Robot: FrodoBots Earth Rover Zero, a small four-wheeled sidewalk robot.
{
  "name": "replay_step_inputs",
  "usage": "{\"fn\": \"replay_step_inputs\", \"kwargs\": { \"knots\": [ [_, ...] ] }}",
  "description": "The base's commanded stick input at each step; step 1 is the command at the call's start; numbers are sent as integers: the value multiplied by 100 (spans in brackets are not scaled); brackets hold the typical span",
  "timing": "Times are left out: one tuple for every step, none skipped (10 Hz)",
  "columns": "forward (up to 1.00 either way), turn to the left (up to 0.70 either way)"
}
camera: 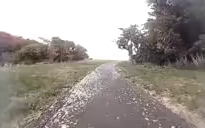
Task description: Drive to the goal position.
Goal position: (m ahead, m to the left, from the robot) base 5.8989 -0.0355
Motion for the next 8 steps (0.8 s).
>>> {"fn": "replay_step_inputs", "kwargs": {
  "knots": [
    [100, -40],
    [100, -37],
    [100, -33],
    [100, 0],
    [100, 0],
    [100, 0],
    [100, 0],
    [100, 0]
  ]
}}
